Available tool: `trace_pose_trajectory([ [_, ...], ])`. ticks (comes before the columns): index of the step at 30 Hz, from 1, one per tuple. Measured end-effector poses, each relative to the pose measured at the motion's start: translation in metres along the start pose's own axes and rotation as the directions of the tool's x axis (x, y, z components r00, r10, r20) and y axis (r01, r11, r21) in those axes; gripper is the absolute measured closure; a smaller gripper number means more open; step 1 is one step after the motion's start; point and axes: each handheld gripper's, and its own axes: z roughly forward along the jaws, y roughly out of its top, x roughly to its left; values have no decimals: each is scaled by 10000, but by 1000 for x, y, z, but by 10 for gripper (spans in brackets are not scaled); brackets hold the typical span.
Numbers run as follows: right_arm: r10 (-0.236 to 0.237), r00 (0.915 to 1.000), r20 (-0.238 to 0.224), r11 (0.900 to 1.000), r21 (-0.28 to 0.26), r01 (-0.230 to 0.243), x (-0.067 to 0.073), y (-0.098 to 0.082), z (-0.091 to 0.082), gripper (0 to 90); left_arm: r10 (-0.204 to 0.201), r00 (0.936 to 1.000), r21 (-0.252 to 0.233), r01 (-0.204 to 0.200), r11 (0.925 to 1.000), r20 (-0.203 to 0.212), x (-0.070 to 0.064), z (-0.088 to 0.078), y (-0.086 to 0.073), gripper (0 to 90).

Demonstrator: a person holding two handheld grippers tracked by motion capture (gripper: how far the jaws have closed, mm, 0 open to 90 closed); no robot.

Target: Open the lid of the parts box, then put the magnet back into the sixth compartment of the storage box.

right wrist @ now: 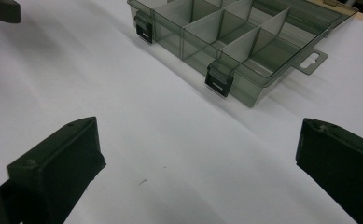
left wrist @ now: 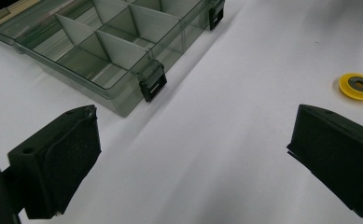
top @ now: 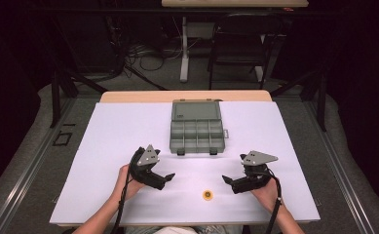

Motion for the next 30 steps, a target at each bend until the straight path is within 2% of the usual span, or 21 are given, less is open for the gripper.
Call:
trace_pose_trajectory([
  [3,14,9999,148,10000,-76,-13,-2,0,-1,0,83,10000,2,-83,10000,24,-1,0,1,17],
  [6,116,9999,77,9999,-76,-116,-4,-1,-1,0,63,9999,15,-63,10000,93,-2,2,1,17],
  [12,-117,9998,184,9999,47,117,-4,0,-2,0,92,9998,99,-94,9999,203,-7,6,3,15],
  [21,-180,9995,271,9996,-197,186,-3,1,-5,0,297,9990,234,-305,9993,326,-15,14,9,9],
  [30,-309,9994,151,9995,-4,309,-3,1,-4,0,536,9972,252,-550,9982,515,-23,19,18,4],
])
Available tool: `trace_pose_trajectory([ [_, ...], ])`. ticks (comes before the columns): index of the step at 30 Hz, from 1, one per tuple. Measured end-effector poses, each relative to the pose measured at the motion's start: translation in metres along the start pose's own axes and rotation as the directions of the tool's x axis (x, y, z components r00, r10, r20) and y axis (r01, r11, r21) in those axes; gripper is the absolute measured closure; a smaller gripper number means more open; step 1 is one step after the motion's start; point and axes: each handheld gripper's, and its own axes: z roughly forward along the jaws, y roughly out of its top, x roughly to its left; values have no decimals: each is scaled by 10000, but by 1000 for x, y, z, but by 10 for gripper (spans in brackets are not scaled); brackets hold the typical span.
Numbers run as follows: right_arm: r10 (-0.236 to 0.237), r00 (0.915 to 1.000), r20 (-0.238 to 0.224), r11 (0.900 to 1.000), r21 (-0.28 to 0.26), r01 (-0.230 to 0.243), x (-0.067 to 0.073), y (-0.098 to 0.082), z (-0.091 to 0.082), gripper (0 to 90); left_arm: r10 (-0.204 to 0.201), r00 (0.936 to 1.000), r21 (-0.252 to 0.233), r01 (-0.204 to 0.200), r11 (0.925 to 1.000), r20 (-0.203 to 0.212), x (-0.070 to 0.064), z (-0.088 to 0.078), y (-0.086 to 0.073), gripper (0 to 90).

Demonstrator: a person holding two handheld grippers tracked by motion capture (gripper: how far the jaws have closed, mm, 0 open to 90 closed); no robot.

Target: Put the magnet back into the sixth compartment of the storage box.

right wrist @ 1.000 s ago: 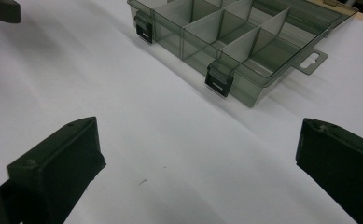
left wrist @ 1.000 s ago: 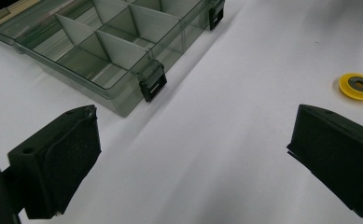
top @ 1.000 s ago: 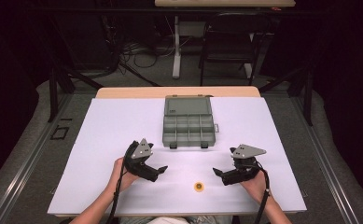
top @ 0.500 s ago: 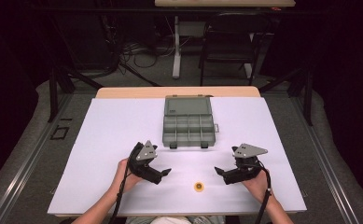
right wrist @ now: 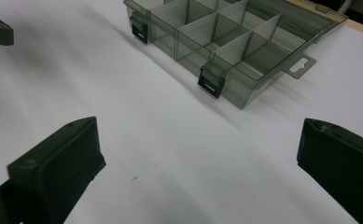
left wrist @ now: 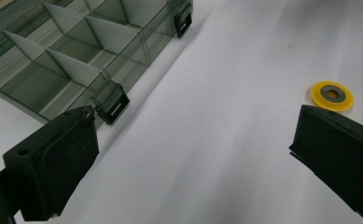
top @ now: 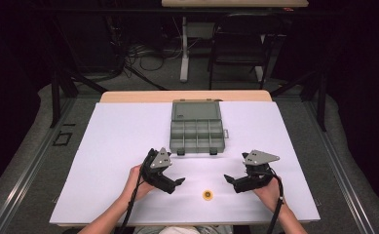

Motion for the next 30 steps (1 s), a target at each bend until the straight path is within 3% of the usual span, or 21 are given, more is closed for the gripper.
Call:
trace_pose_trajectory([
  [11,-41,10000,-53,10000,-53,41,-1,0,-2,0,416,9989,238,-421,9988,215,-10,7,8,4],
  [30,-233,9996,-157,9997,23,234,-1,3,4,0,727,9921,547,-786,9954,1018,-32,23,18,2],
])
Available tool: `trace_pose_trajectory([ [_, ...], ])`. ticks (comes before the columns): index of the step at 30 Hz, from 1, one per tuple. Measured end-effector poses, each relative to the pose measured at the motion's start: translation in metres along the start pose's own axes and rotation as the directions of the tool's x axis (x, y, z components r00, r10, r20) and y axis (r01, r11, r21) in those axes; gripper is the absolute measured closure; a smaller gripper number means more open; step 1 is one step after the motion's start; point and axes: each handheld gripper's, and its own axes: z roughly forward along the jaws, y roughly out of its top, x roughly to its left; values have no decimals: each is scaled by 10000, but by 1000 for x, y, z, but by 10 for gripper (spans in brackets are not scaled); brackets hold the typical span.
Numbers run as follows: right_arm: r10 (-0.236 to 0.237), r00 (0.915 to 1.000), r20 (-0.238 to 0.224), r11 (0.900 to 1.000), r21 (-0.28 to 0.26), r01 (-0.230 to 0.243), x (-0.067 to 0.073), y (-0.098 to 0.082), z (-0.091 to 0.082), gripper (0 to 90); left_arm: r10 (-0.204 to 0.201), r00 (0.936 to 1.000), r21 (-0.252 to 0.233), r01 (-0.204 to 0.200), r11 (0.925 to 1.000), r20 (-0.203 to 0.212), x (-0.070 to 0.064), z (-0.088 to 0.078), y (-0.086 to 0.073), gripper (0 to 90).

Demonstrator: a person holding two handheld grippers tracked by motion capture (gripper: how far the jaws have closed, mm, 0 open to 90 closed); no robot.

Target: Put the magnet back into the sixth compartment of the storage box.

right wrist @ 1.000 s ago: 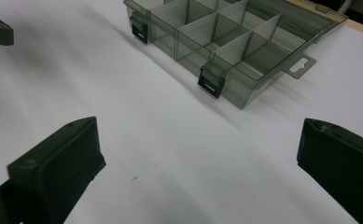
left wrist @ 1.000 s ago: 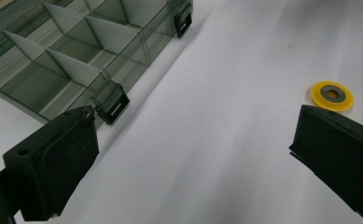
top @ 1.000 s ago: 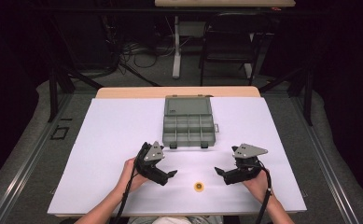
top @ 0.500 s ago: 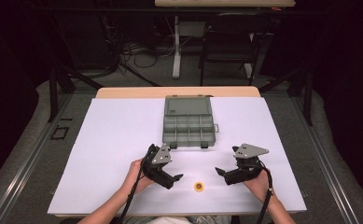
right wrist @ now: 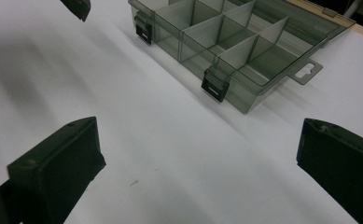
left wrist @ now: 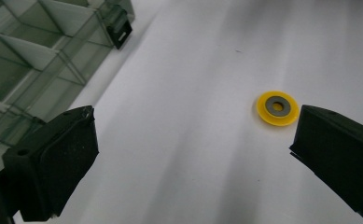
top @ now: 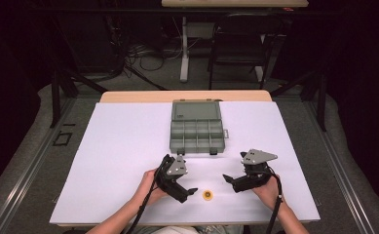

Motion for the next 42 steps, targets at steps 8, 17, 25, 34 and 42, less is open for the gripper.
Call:
trace_pose_trajectory([
  [8,-71,10000,-35,10000,56,72,-1,-1,1,0,389,9982,323,-404,9987,450,-11,13,7,3],
  [17,-51,10000,68,10000,23,51,-2,-1,-1,0,677,9946,429,-712,9965,780,-20,23,15,3],
  [25,-179,9997,166,9998,13,179,-2,-3,-1,0,716,9933,560,-769,9955,911,-26,31,14,3],
  [34,-222,9995,225,9998,-3,222,-2,-3,-2,0,1074,9873,826,-1175,9896,1173,-35,37,13,183],
  [42,-343,9993,131,9994,58,343,-1,-3,-1,0,916,9844,671,-1025,9925,1502,-35,40,10,422],
])
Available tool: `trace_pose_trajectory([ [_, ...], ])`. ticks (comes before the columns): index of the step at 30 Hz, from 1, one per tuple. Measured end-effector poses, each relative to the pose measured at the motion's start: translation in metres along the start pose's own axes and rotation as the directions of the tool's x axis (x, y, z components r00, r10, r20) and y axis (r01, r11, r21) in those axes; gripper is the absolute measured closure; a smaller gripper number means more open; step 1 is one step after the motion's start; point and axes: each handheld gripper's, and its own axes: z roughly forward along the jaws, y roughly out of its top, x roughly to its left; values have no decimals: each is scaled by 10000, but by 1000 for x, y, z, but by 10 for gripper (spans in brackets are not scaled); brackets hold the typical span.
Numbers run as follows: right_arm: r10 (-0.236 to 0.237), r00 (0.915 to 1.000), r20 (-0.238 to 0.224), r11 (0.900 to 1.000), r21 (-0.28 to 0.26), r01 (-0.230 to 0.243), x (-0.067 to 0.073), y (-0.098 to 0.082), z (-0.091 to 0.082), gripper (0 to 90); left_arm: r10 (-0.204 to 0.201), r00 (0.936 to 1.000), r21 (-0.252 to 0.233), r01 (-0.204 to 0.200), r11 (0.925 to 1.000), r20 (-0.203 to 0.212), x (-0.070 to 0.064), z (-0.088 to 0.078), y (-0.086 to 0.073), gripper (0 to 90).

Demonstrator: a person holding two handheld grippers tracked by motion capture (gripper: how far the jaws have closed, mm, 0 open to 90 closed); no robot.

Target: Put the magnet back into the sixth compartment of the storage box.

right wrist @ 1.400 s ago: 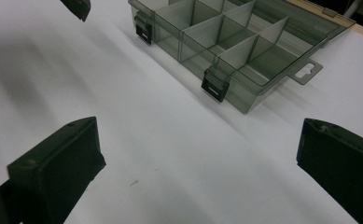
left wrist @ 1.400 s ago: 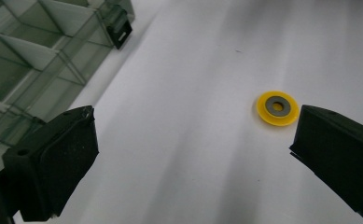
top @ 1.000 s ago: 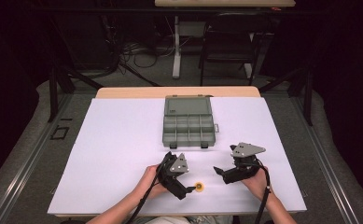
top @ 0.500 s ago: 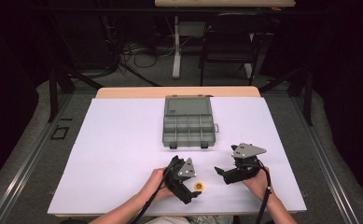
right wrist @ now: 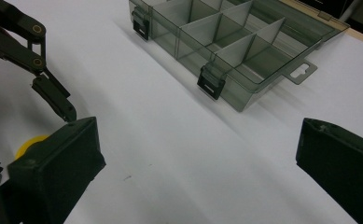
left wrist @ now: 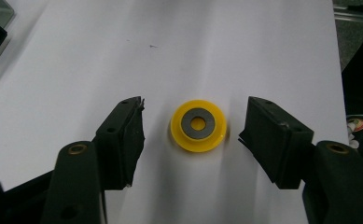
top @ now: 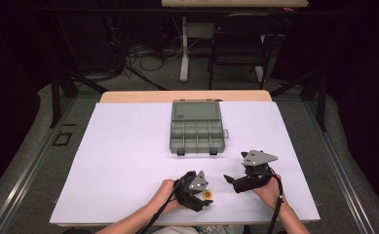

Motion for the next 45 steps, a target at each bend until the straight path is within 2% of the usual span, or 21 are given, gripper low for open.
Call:
trace_pose_trajectory([
  [5,17,10000,-22,10000,4,-17,0,0,1,0,-187,9995,-96,190,9998,252,1,1,-2,506],
  [12,-56,9999,-108,9999,86,57,1,0,3,0,-340,9989,-147,344,9993,320,2,2,-4,612],
  [19,-20,9999,-121,9999,138,21,1,-1,3,0,-380,9985,-181,388,9991,396,3,1,-5,621],
  [22,-65,9999,-113,9999,99,66,2,0,3,0,-285,9988,-117,290,9995,403,2,0,-4,621],
  [29,-46,9999,-112,9999,136,47,2,0,3,0,-279,9989,-294,291,9991,386,2,-3,-5,621],
  [45,-72,10000,2,9999,105,72,3,0,3,0,-481,9986,-274,475,9985,-204,16,-12,-11,622],
])
